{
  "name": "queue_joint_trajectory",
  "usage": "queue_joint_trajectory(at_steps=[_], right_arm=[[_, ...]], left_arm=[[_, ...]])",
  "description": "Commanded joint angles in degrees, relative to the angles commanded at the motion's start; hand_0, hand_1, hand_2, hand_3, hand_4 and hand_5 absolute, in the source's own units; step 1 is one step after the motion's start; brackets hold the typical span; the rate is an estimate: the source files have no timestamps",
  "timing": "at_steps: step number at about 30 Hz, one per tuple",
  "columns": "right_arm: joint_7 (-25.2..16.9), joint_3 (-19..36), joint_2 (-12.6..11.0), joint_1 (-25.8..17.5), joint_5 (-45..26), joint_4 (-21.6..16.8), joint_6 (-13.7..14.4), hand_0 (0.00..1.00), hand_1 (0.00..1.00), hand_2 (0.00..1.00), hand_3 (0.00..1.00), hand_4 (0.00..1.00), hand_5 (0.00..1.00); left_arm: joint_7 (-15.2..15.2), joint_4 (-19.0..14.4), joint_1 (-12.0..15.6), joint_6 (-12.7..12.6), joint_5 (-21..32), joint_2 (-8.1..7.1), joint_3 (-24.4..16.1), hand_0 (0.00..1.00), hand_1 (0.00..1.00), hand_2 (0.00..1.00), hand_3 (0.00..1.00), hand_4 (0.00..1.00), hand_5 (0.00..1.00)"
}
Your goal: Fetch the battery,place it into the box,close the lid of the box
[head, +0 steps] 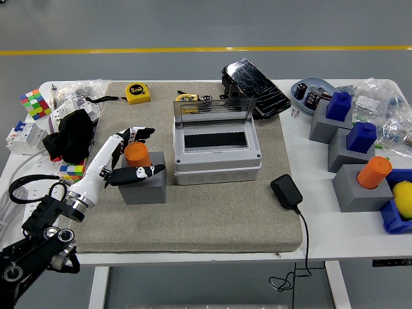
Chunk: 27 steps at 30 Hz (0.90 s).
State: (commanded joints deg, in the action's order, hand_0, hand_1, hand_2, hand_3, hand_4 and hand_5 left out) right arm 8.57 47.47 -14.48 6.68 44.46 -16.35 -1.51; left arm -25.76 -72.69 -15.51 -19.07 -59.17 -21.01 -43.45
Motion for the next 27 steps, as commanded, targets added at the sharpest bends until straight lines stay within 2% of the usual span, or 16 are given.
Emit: queue_joint_trajectory(at_steps=[4, 5, 10, 11, 16, 17, 22, 23, 27], right_arm=[[0.0, -0.1, 0.0, 0.1, 0.0, -0.1, 0.0, 0.668, 0.674, 0.688, 0.538, 0.912, 0.512], [0.0, -0.1, 0.0, 0.1, 0.0, -0.1, 0.0, 0.667, 0.674, 0.688, 0.538, 0.911, 0.511], [0.0, -0.2, 0.0, 0.1, 0.0, -0.2, 0.0, 0.667, 0.674, 0.688, 0.538, 0.911, 0.511], [0.0, -0.1, 0.0, 0.0, 0.1, -0.3, 0.0, 0.667, 0.674, 0.688, 0.538, 0.912, 0.510], [0.0, -0.2, 0.1, -0.2, 0.1, -0.3, 0.0, 0.667, 0.674, 0.688, 0.538, 0.912, 0.510], [0.0, -0.2, 0.1, -0.3, 0.1, -0.2, 0.0, 0.666, 0.674, 0.688, 0.538, 0.911, 0.509], [0.0, -0.2, 0.1, -0.4, 0.0, -0.1, 0.0, 0.666, 0.674, 0.688, 0.538, 0.911, 0.509], [0.0, -0.2, 0.2, -0.4, 0.0, -0.1, 0.0, 0.670, 0.674, 0.688, 0.538, 0.910, 0.508], [0.0, 0.0, 0.2, -0.3, 0.0, -0.3, 0.0, 0.670, 0.674, 0.688, 0.538, 0.910, 0.508]], left_arm=[[-2.3, 0.8, -1.0, -0.7, 3.5, 0.27, 2.2, 0.648, 0.630, 0.626, 0.632, 0.998, 0.002], [-2.9, 1.2, -1.4, -0.9, 5.1, 0.39, 3.1, 0.533, 0.426, 0.429, 0.431, 0.998, 0.002], [-4.3, 2.8, -2.9, -0.7, 10.5, 1.07, 6.6, 0.533, 0.426, 0.429, 0.431, 0.998, 0.002], [-4.7, 2.9, -3.1, -0.7, 11.3, 1.24, 6.9, 0.521, 0.360, 0.395, 0.408, 0.962, 0.002], [-6.4, 3.5, -3.5, -1.2, 14.5, 1.84, 7.4, 0.521, 0.360, 0.395, 0.408, 0.962, 0.002], [-6.6, 3.7, -3.7, -1.3, 15.1, 1.93, 7.6, 0.289, 0.258, 0.351, 0.365, 0.879, 0.002], [-9.2, 5.0, -4.8, -2.3, 19.3, 2.73, 9.0, 0.289, 0.258, 0.351, 0.365, 0.879, 0.002], [-9.6, 5.3, -5.0, -2.4, 20.0, 2.91, 9.3, 0.050, 0.074, 0.213, 0.237, 0.850, 0.002], [-11.0, 6.5, -5.6, -2.9, 22.4, 3.53, 10.5, 0.050, 0.074, 0.213, 0.237, 0.850, 0.002]])
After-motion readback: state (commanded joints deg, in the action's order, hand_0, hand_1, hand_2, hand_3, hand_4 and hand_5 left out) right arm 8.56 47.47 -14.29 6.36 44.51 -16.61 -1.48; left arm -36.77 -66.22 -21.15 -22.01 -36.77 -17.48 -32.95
